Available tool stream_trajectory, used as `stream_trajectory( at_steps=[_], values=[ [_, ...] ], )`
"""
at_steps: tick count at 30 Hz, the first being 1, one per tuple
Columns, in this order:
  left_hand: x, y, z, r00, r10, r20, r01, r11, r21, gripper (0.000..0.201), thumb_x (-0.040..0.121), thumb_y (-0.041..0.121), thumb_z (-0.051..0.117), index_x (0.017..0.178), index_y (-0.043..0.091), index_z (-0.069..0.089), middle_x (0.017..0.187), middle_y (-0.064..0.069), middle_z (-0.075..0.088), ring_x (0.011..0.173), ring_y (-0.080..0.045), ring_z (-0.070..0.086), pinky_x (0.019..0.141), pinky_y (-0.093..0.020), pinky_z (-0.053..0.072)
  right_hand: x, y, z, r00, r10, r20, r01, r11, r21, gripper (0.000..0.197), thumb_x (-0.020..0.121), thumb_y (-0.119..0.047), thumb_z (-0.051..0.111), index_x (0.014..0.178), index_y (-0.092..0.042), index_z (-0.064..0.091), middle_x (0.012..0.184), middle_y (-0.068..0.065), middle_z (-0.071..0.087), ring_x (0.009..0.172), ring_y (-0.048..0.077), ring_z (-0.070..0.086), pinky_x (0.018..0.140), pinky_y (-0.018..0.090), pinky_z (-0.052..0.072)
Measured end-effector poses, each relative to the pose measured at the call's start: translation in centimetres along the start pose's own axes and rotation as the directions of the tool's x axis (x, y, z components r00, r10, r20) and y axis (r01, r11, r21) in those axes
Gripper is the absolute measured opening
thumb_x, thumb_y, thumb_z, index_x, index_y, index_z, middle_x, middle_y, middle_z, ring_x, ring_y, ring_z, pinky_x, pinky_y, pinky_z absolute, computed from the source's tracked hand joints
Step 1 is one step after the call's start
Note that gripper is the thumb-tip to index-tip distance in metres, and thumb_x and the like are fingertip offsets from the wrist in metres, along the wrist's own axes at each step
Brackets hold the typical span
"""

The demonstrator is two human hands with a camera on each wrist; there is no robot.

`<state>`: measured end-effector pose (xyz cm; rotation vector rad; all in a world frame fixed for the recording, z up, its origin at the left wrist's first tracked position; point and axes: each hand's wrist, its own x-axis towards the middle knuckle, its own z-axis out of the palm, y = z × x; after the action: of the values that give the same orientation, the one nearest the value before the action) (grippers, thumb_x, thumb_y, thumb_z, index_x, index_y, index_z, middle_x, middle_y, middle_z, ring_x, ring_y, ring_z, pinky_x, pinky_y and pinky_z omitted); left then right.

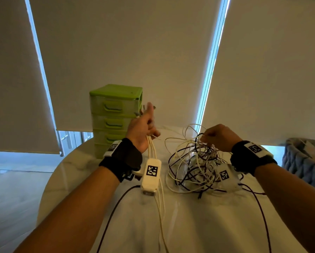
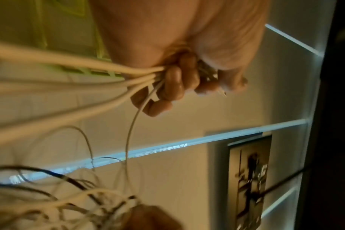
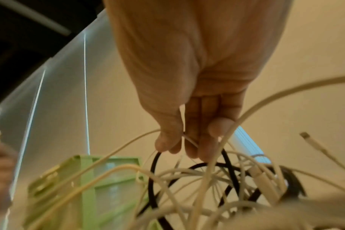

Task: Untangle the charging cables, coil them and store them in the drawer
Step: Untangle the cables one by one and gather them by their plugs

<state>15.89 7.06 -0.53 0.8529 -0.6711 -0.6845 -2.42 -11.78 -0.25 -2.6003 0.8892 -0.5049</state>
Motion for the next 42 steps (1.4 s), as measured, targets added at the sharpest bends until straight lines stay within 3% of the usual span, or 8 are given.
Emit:
stream_trajectory(
  at_steps=[6,12,16,20,23,30,36,42],
  values=[
    [-1.5,-2.1,3.4,0.995,0.025,0.097,-0.067,0.88,0.47,0.022,0.08,0.012,0.076,0.101,0.008,0.071,0.054,0.016,0.058,0.041,0.003,0.047,0.043,-0.016,0.037,-0.8,-4.9,-4.0,0.979,-0.103,-0.177,0.155,0.938,0.311,0.008,0.082,-0.024,0.074,0.079,-0.016,0.075,0.066,-0.001,0.071,0.06,0.009,0.065,0.056,0.016,0.05],
    [-0.8,-3.8,8.1,0.988,0.156,-0.002,-0.104,0.668,0.737,0.017,0.083,0.025,0.072,0.074,0.01,0.07,0.071,-0.005,0.068,0.067,-0.02,0.062,0.064,-0.033,0.05,-1.6,-7.4,-5.3,0.975,-0.13,-0.182,0.19,0.91,0.369,0.016,0.084,-0.019,0.073,0.077,-0.004,0.073,0.063,0.008,0.068,0.053,0.015,0.059,0.052,0.023,0.05],
    [-0.8,-3.8,8.8,0.996,0.074,0.055,-0.092,0.78,0.62,0.016,0.077,0.024,0.077,0.086,0.011,0.074,0.083,-0.003,0.074,0.082,-0.02,0.07,0.078,-0.038,0.057,-2.6,-7.5,-5.3,0.961,-0.163,-0.222,0.258,0.818,0.514,0.015,0.085,-0.012,0.07,0.083,0.002,0.071,0.067,0.015,0.067,0.054,0.022,0.06,0.05,0.022,0.048],
    [-1.6,-3.2,8.8,0.99,-0.083,0.114,0.013,0.856,0.517,0.012,0.085,0.02,0.068,0.073,0.018,0.063,0.047,0.014,0.048,0.044,-0.002,0.044,0.049,-0.02,0.036,-2.8,-7.0,-5.0,0.949,-0.168,-0.267,0.297,0.767,0.569,0.011,0.089,-0.011,0.065,0.086,-0.001,0.069,0.071,0.013,0.067,0.051,0.022,0.057,0.049,0.025,0.049],
    [-2.1,-3.2,8.7,0.989,-0.063,0.136,-0.025,0.826,0.563,0.007,0.086,0.017,0.069,0.086,0.011,0.07,0.067,0.001,0.06,0.06,-0.009,0.051,0.058,-0.021,0.041,-3.1,-6.6,-4.4,0.958,-0.101,-0.268,0.249,0.754,0.608,0.012,0.092,-0.016,0.061,0.091,-0.007,0.069,0.084,0.014,0.07,0.055,0.018,0.059,0.054,0.027,0.05],
    [-1.3,-2.5,7.2,0.981,0.065,-0.181,0.003,0.937,0.349,0.007,0.086,0.016,0.07,0.088,0.01,0.073,0.049,0.018,0.053,0.042,0.005,0.047,0.047,-0.014,0.037,-3.8,-3.3,-0.9,0.995,-0.043,0.089,0.042,0.999,0.02,0.018,0.085,-0.033,0.071,0.087,-0.016,0.064,0.084,0.001,0.067,0.076,0.015,0.063,0.072,0.03,0.052],
    [0.3,-0.2,5.4,0.873,0.18,-0.454,-0.126,0.981,0.146,0.019,0.085,0.023,0.072,0.09,0.006,0.069,0.057,0.011,0.044,0.049,-0.007,0.038,0.053,-0.021,0.036,-2.8,0.0,-0.2,0.943,0.301,0.14,-0.329,0.904,0.273,0.015,0.091,-0.013,0.06,0.084,-0.002,0.067,0.077,0.01,0.064,0.057,0.019,0.057,0.053,0.025,0.046],
    [0.5,-0.5,4.8,0.967,0.072,-0.244,-0.02,0.978,0.209,0.032,0.087,0.028,0.07,0.108,0.005,0.069,0.054,0.009,0.038,0.048,-0.008,0.029,0.047,-0.017,0.035,-3.0,-1.8,0.6,0.938,0.196,-0.287,-0.151,0.973,0.173,0.045,0.082,-0.02,0.073,0.118,-0.01,0.049,0.096,0.009,0.057,0.084,0.024,0.056,0.072,0.033,0.046]
  ],
)
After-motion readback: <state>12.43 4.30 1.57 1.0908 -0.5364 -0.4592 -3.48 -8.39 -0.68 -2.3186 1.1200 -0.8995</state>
